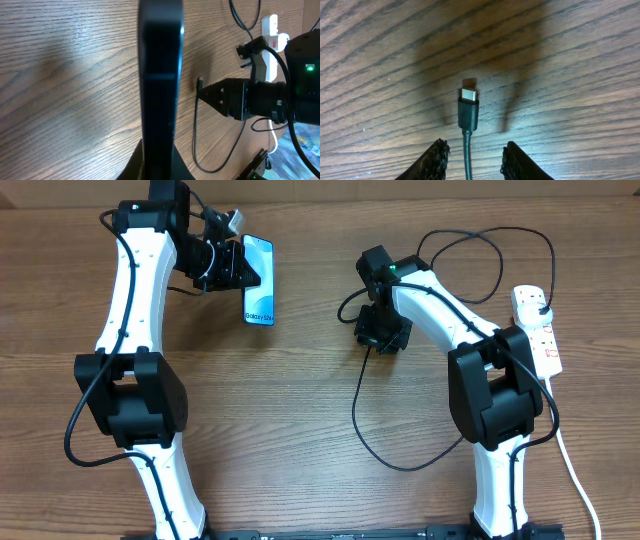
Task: Plug charger to phone and switch on socket
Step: 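Lower the right gripper and grasp the black USB-C cable plug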
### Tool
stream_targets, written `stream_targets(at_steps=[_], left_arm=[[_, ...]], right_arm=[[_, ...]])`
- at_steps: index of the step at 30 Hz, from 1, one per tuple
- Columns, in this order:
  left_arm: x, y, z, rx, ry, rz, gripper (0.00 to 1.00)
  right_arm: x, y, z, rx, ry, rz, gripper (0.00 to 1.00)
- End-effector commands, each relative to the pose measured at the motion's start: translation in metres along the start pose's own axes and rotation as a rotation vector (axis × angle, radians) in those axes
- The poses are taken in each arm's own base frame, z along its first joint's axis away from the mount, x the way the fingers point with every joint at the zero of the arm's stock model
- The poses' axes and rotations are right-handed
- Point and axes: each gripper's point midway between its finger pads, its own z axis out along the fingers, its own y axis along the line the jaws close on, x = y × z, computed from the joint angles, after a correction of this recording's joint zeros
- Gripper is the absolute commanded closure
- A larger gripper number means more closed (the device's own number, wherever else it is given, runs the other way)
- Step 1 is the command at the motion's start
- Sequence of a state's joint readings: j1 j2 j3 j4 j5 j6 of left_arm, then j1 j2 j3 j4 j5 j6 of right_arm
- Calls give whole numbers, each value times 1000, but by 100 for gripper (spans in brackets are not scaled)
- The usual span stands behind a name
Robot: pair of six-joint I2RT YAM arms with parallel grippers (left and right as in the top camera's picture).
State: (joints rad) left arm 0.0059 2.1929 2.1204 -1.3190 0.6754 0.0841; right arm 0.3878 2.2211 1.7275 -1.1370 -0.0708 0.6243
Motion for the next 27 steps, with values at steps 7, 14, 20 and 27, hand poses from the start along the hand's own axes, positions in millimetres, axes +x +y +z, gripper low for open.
stream_targets(at_steps=[7, 14, 20, 27], left_arm=[[-7, -19, -15, 18, -45, 42, 96], [-8, -19, -15, 17, -50, 45, 96], [-8, -19, -15, 17, -50, 46, 96], [-8, -19, -15, 17, -49, 45, 96]], right_arm=[[10, -8, 21, 38, 26, 2, 63], [11, -7, 27, 28, 23, -1, 64], [9, -2, 28, 17, 8, -11, 68], [9, -2, 29, 36, -9, 5, 71]])
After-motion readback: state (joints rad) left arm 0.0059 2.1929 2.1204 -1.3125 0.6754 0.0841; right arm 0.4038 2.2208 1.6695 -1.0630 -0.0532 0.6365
